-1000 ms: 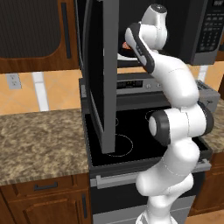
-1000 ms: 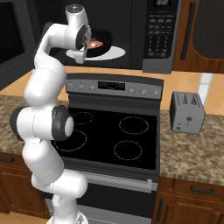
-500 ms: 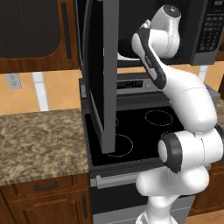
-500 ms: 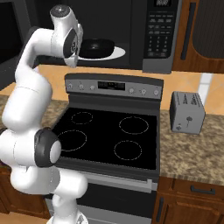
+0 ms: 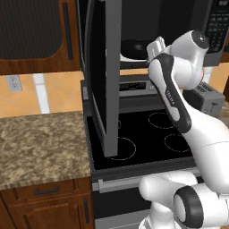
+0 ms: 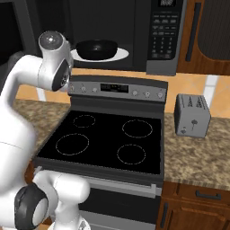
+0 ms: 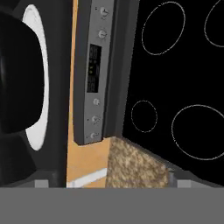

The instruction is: Open the microwave, place the bowl with waffle inside the microwave, then close the microwave door and turn it on.

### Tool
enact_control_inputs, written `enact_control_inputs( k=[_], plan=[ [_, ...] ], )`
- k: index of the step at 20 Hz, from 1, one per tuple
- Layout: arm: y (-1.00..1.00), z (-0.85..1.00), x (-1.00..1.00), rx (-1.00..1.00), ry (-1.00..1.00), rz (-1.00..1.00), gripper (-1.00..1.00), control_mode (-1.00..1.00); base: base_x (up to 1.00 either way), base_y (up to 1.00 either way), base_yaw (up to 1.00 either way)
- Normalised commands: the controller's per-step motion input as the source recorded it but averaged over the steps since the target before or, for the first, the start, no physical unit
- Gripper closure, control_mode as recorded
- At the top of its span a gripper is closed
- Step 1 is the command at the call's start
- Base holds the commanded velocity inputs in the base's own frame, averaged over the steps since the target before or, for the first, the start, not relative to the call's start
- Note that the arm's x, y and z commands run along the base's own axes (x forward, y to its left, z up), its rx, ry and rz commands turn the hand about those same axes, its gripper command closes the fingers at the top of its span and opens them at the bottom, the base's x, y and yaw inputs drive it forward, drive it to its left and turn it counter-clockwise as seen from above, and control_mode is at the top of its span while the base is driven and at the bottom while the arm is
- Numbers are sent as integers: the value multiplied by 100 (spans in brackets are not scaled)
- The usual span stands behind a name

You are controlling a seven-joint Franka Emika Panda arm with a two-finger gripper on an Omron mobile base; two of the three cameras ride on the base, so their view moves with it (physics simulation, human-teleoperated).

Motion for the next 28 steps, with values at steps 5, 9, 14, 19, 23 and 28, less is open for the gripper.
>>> enact_control_inputs(
  k=[5, 9, 14, 19, 23, 28],
  plan=[
    [6, -5, -100, 1, 0, 44, -100, -100, 0, 0, 0],
    [50, 8, -100, 5, 1, 29, -100, -100, 0, 0, 0],
    [56, 0, -100, 1, 0, 25, -100, -100, 0, 0, 0],
    [12, 4, -100, 2, -10, 13, -100, -100, 0, 0, 0],
    [8, 1, -100, 3, -6, 13, -100, -100, 0, 0, 0],
    [47, 10, -100, 0, 0, 9, -100, -100, 0, 0, 0]
  ],
)
